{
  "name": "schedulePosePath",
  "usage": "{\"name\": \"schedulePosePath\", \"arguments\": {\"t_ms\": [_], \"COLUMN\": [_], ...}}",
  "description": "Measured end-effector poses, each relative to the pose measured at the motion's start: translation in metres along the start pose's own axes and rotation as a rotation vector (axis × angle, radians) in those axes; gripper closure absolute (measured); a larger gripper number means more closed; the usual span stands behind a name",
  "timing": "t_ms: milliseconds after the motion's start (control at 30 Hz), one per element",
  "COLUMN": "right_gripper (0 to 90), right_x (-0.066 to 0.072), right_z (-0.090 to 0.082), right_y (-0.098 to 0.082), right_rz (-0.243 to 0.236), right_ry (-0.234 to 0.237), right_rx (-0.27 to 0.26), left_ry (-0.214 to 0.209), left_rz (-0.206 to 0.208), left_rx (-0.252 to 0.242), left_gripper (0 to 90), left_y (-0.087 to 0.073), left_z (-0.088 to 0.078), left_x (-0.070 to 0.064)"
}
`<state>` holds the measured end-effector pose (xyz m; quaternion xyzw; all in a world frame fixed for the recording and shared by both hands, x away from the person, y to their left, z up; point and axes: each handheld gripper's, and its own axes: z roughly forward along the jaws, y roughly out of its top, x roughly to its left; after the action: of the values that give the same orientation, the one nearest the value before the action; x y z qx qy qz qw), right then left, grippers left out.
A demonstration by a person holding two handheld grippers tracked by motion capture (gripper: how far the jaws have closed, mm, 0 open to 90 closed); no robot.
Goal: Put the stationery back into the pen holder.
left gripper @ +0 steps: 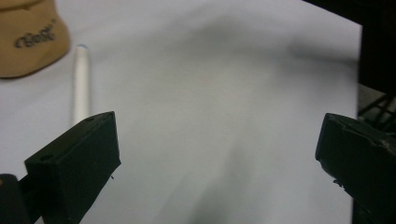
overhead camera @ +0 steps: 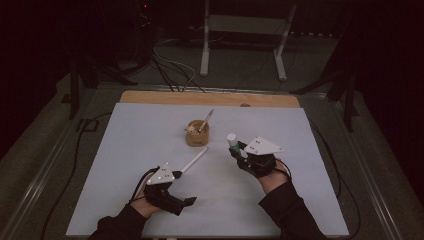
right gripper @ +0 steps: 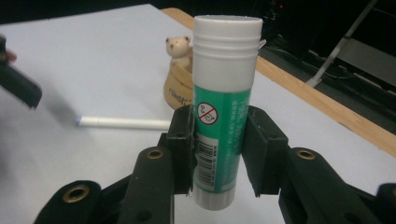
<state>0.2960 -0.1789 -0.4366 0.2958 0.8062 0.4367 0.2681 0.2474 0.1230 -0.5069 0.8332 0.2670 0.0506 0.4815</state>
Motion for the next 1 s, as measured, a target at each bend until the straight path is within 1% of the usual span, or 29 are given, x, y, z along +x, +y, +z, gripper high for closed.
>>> {"name": "schedulePosePath", "arguments": {"t_ms": [33, 167, 200, 267, 300, 467, 600, 667, 767, 933, 1000], "right_gripper": [66.2, 66.2, 66.2, 66.2, 66.2, 66.1, 66.1, 66.2, 66.2, 66.2, 66.2], "right_x": [-0.001, -0.005, -0.006, -0.007, -0.008, -0.010, -0.010, -0.010, -0.011, -0.013, -0.016], "right_z": [0.001, 0.004, 0.005, 0.007, 0.008, 0.012, 0.014, 0.016, 0.020, 0.025, 0.027], "right_y": [0.001, 0.005, 0.006, 0.007, 0.007, 0.011, 0.016, 0.019, 0.023, 0.029, 0.031], "right_rz": [0.005, 0.036, 0.043, 0.041, 0.050, 0.076, 0.088, 0.086, 0.085, 0.109, 0.124], "right_ry": [-0.001, 0.008, 0.012, 0.009, 0.009, 0.016, 0.021, 0.024, 0.026, 0.025, 0.027], "right_rx": [-0.001, -0.009, -0.009, -0.019, -0.024, -0.029, -0.034, -0.035, -0.034, -0.043, -0.051], "left_ry": [-0.007, -0.008, -0.005, -0.001, 0.002, 0.009, 0.005, -0.003, -0.002, 0.001, 0.011], "left_rz": [0.004, 0.002, -0.005, -0.011, -0.013, -0.014, -0.015, -0.013, -0.006, -0.011, -0.009], "left_rx": [0.003, 0.003, 0.003, 0.000, 0.000, -0.001, 0.002, 0.004, 0.008, 0.002, 0.002], "left_gripper": [0.5, 0.5, 0.5, 0.5, 0.5, 0.5, 0.5, 0.5, 0.5, 0.5, 0.5], "left_y": [-0.001, -0.003, -0.003, -0.004, -0.004, -0.006, -0.007, -0.007, -0.008, -0.007, -0.008], "left_z": [0.000, 0.000, -0.001, -0.001, -0.001, -0.001, -0.001, 0.000, 0.000, -0.001, 0.000], "left_x": [-0.001, -0.002, -0.002, -0.001, 0.000, 0.001, 0.001, 0.001, 0.001, 0.001, 0.001]}}
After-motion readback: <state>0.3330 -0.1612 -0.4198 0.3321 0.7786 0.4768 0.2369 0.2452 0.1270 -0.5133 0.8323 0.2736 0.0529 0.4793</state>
